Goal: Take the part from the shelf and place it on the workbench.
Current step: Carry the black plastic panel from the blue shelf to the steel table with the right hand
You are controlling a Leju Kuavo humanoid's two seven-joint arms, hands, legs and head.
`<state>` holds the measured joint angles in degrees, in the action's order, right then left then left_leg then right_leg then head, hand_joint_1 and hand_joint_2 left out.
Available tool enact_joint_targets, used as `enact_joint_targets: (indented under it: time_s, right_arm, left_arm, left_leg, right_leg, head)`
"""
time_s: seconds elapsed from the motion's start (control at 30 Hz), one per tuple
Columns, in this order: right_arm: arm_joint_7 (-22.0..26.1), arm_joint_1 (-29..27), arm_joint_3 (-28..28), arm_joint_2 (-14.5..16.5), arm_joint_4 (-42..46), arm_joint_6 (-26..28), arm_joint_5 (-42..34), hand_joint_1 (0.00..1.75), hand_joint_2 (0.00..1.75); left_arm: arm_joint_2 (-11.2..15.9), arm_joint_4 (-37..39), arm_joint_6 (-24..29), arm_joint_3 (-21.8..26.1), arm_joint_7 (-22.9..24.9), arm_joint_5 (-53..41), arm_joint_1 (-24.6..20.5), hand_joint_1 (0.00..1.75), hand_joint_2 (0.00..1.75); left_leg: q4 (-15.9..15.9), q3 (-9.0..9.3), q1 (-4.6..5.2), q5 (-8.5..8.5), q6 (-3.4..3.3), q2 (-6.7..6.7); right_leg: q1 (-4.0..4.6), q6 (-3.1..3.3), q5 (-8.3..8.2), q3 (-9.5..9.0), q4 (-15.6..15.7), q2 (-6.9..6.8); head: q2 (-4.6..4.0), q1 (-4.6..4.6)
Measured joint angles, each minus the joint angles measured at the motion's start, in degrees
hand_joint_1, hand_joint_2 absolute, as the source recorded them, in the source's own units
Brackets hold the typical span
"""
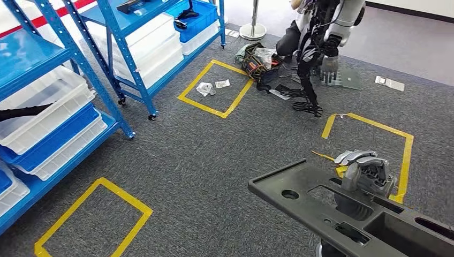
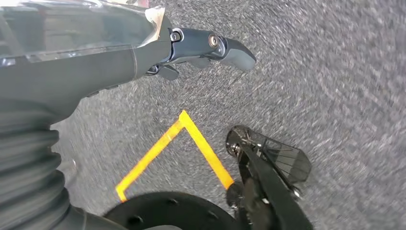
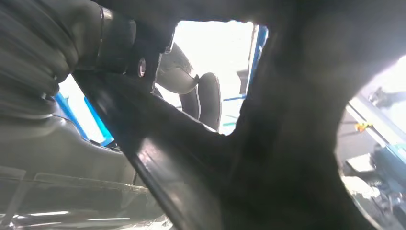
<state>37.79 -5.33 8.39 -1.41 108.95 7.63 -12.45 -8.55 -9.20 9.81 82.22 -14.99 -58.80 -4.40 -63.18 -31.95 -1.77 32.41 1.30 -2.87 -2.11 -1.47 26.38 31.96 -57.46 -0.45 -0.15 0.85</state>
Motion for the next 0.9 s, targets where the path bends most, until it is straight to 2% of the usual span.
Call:
enact_joint_targets:
  time_s: [0.03,0.07,0.1,0.13,0.17,0.2,0.27,0.3,0.33,0.4,0.47,0.5,0.53,0.57,0.6,0.63,0.67,0.7,0.77,0.8,0.83,0.9]
  right_arm:
    - [0.0,-0.03,-0.03,0.0,-0.01,0.0,-0.17,1.75,1.75]
    - [0.01,-0.07,-0.05,0.0,-0.01,0.0,-0.34,1.75,1.75]
    - [0.01,-0.14,-0.06,0.01,-0.01,0.0,-0.51,1.75,1.75]
    - [0.01,-0.15,-0.07,0.0,-0.01,0.0,-0.6,1.75,1.75]
    - [0.01,-0.15,-0.08,0.01,-0.01,0.0,-0.62,1.75,1.75]
    - [0.01,-0.17,-0.09,0.01,-0.01,0.0,-0.65,1.75,1.75]
    - [0.02,-0.31,-0.11,-0.01,0.01,0.0,-0.67,1.75,1.75]
    - [0.02,-0.37,-0.16,-0.04,0.02,0.0,-0.67,1.75,1.75]
    - [0.03,-0.35,-0.21,-0.07,0.04,0.01,-0.66,1.75,1.75]
    - [0.03,-0.25,-0.27,-0.08,0.05,0.03,-0.64,1.75,1.75]
    - [0.03,-0.28,-0.28,-0.08,0.04,0.05,-0.65,1.75,1.75]
    - [0.03,-0.34,-0.3,-0.1,0.03,0.06,-0.66,1.75,1.75]
    - [0.03,-0.38,-0.31,-0.11,0.03,0.07,-0.67,1.75,1.75]
    - [0.03,-0.4,-0.31,-0.12,0.03,0.07,-0.67,1.75,1.75]
    - [0.03,-0.39,-0.31,-0.12,0.03,0.07,-0.67,1.75,1.75]
    - [0.03,-0.34,-0.31,-0.11,0.03,0.07,-0.67,1.75,1.75]
    - [0.03,-0.33,-0.31,-0.09,0.03,0.07,-0.67,1.75,1.75]
    - [0.03,-0.34,-0.32,-0.08,0.03,0.07,-0.68,1.75,1.75]
    - [0.03,-0.52,-0.39,-0.13,0.05,0.07,-0.69,1.75,1.75]
    - [0.04,-0.67,-0.44,-0.16,0.13,0.06,-0.7,1.75,1.75]
    - [0.04,-0.76,-0.49,-0.19,0.21,0.02,-0.72,1.75,1.75]
    - [0.05,-0.84,-0.54,-0.14,0.35,-0.19,-0.81,1.75,1.75]
  left_arm:
    - [-0.01,0.0,0.01,0.0,0.0,0.0,0.1,0.0,1.75]
    - [-0.02,0.0,0.02,0.0,0.01,-0.01,0.19,0.0,1.75]
    - [0.08,-0.02,0.05,0.01,0.02,-0.02,0.27,0.0,1.75]
    - [0.16,-0.03,0.1,0.01,0.03,-0.03,0.28,0.0,1.75]
    - [0.23,-0.04,0.16,0.01,0.03,-0.06,0.26,0.0,1.75]
    - [0.29,-0.05,0.22,0.01,0.03,-0.09,0.23,0.0,1.75]
    - [0.22,-0.04,0.32,0.01,0.02,-0.19,0.14,0.0,1.75]
    - [0.21,-0.04,0.35,0.01,0.01,-0.25,0.11,0.0,1.75]
    - [0.2,-0.04,0.37,0.01,0.0,-0.31,0.09,0.0,1.75]
    - [0.11,-0.03,0.37,0.01,-0.02,-0.38,0.14,0.0,1.75]
    - [0.03,-0.02,0.36,0.01,-0.03,-0.39,0.2,0.0,1.75]
    - [-0.01,-0.02,0.37,0.01,-0.03,-0.39,0.2,0.0,1.75]
    - [-0.04,-0.02,0.36,0.01,-0.03,-0.39,0.2,0.0,1.75]
    - [-0.09,-0.02,0.36,0.01,-0.03,-0.39,0.19,0.0,1.75]
    - [-0.12,-0.02,0.36,0.01,-0.03,-0.41,0.18,0.0,1.75]
    - [-0.11,-0.02,0.35,0.01,-0.03,-0.43,0.17,0.0,1.75]
    - [-0.09,-0.02,0.34,0.0,-0.04,-0.46,0.16,0.0,1.75]
    - [-0.06,-0.01,0.34,-0.01,-0.05,-0.49,0.14,0.0,1.75]
    - [-0.09,0.01,0.33,-0.01,-0.05,-0.5,0.05,0.0,1.75]
    - [-0.14,0.01,0.33,0.0,-0.06,-0.48,-0.02,0.0,1.75]
    - [-0.17,0.01,0.33,0.01,-0.06,-0.46,-0.08,0.0,1.75]
    - [-0.22,0.01,0.33,0.01,-0.07,-0.42,-0.09,0.0,1.75]
  left_leg:
    - [-3.08,-1.63,0.17,0.91,-0.45,1.37]
    - [-4.03,-2.26,0.43,0.72,-1.19,3.07]
    - [-2.93,-1.98,0.74,-0.48,-2.13,4.79]
    - [1.39,-0.15,0.97,-2.87,-2.96,5.97]
    - [4.46,1.22,1.2,-4.03,-3.43,6.85]
    - [5.49,1.62,1.39,-4.16,-3.64,7.2]
    - [6.11,1.75,1.51,-4.48,-3.63,5.91]
    - [6.55,1.9,1.43,-4.77,-3.69,5.28]
    - [7.01,2.07,1.3,-5.07,-3.76,4.56]
    - [7.47,2.26,1.2,-5.31,-3.86,3.0]
    - [7.46,2.19,1.19,-5.22,-3.84,1.3]
    - [7.43,2.19,1.16,-5.14,-3.74,0.47]
    - [7.39,2.26,1.1,-5.02,-3.56,-0.3]
    - [7.31,2.39,0.99,-4.84,-3.29,-1.01]
    - [7.11,2.53,0.93,-4.56,-2.87,-1.65]
    - [6.79,2.58,1.0,-4.15,-2.38,-2.25]
    - [6.48,2.64,1.1,-3.78,-1.92,-2.75]
    - [6.27,2.74,1.21,-3.5,-1.55,-3.23]
    - [6.35,3.11,1.07,-3.33,-1.07,-4.19]
    - [6.15,3.2,0.84,-2.96,-0.8,-3.79]
    - [5.2,2.92,0.62,-2.1,-0.58,-2.69]
    - [-0.4,0.44,0.41,1.4,-0.4,0.78]
  right_leg:
    - [0.39,0.38,-0.15,0.16,-0.02,1.3]
    - [0.84,0.74,-0.3,0.27,-0.04,2.89]
    - [1.17,0.91,-0.41,0.33,-0.07,4.41]
    - [1.53,0.9,-0.47,0.33,-0.13,5.59]
    - [1.6,0.77,-0.53,0.44,-0.17,6.25]
    - [1.54,0.53,-0.64,0.67,-0.17,6.78]
    - [1.39,-0.12,-0.94,1.29,-0.13,7.63]
    - [1.38,-0.35,-0.81,1.72,-0.49,7.03]
    - [1.43,-0.43,-0.14,2.54,-1.76,5.72]
    - [1.4,-0.35,2.72,5.64,-7.75,2.46]
    - [1.06,-0.75,5.41,9.29,-15.04,1.29]
    - [0.81,-1.26,5.68,9.98,-16.5,1.08]
    - [0.53,-1.96,5.06,9.45,-15.6,0.83]
    - [0.24,-2.74,3.75,7.71,-12.47,0.36]
    - [0.0,-3.45,2.34,5.38,-8.26,-0.82]
    - [-0.05,-3.75,1.23,3.32,-4.65,-2.05]
    - [-0.03,-3.56,0.53,1.94,-2.2,-2.85]
    - [0.12,-3.05,0.34,1.37,-1.15,-3.31]
    - [0.43,-1.73,0.26,1.5,-1.14,-2.13]
    - [0.43,-1.29,0.21,1.54,-1.1,-1.52]
    - [0.38,-0.9,0.14,1.55,-1.06,-0.88]
    - [0.3,-0.18,0.07,1.53,-0.99,0.35]
  head:
    - [0.0,0.06]
    - [0.0,0.11]
    - [0.0,0.12]
    - [0.0,0.06]
    - [0.0,0.07]
    - [0.0,0.07]
    - [0.0,0.17]
    - [0.0,0.13]
    - [0.0,0.02]
    - [0.0,-0.23]
    - [0.0,-0.41]
    - [0.0,-0.45]
    - [0.0,-0.49]
    - [0.0,-0.48]
    - [0.0,-0.51]
    - [0.0,-0.59]
    - [0.0,-0.54]
    - [0.0,-0.48]
    - [0.0,-0.23]
    - [0.0,-0.15]
    - [0.0,-0.07]
    - [0.0,0.17]
